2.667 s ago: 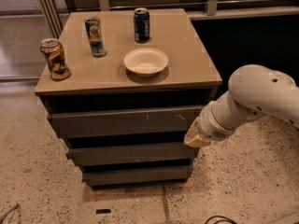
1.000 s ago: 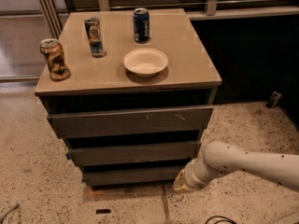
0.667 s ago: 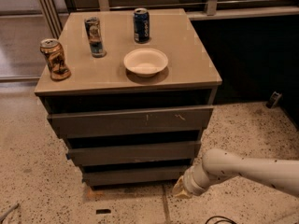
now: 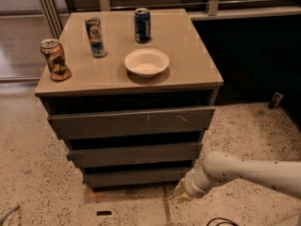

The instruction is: Open bottom drawer

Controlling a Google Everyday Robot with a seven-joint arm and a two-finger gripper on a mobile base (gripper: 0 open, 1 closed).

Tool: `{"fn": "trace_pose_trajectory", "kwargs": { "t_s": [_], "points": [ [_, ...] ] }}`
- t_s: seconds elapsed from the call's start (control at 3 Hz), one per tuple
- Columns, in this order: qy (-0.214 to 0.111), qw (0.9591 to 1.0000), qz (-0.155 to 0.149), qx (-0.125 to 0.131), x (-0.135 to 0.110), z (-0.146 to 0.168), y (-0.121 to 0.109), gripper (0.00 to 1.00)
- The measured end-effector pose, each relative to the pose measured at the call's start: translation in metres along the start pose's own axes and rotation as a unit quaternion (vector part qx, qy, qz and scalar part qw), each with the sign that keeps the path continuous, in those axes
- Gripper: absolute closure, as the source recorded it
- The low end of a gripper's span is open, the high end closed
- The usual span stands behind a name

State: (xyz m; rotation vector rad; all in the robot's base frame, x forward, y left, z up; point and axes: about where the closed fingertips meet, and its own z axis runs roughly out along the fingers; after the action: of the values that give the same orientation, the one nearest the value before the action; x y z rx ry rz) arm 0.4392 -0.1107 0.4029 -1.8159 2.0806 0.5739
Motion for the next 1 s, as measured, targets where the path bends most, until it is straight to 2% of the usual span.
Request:
{"fn": "trace_pose_trajectory", "kwargs": {
  "t_s": [0.33, 0.67, 1.0],
  "points": [
    [0.013, 0.9998, -0.008, 0.010, 0.016, 0.031, -0.006, 0.64],
    [0.009, 0.9986, -0.027, 0.044, 0.032, 0.066, -0.028, 0.40],
    [-0.012, 0.9957, -0.053, 0.074, 0.042, 0.103, -0.054, 0.17]
  ]
}}
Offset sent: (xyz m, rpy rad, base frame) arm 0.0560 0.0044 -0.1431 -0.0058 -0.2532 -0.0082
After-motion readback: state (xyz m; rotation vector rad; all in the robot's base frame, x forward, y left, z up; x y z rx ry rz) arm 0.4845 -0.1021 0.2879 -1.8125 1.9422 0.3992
